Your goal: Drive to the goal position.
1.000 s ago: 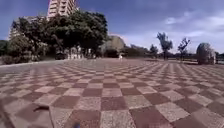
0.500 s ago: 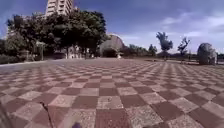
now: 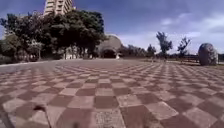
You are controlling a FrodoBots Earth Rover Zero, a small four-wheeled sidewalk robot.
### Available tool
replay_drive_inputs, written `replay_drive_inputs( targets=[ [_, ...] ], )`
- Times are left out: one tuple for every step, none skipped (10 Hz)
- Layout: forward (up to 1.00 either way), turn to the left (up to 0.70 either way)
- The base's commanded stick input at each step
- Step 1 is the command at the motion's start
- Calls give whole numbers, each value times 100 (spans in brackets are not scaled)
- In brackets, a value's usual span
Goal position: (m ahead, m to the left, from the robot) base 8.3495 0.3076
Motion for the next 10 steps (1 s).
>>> replay_drive_inputs(
  targets=[
    [70,0],
    [70,0],
    [70,0],
    [70,0],
    [70,0],
    [70,0],
    [70,0],
    [70,0],
    [70,0],
    [70,0]
  ],
)
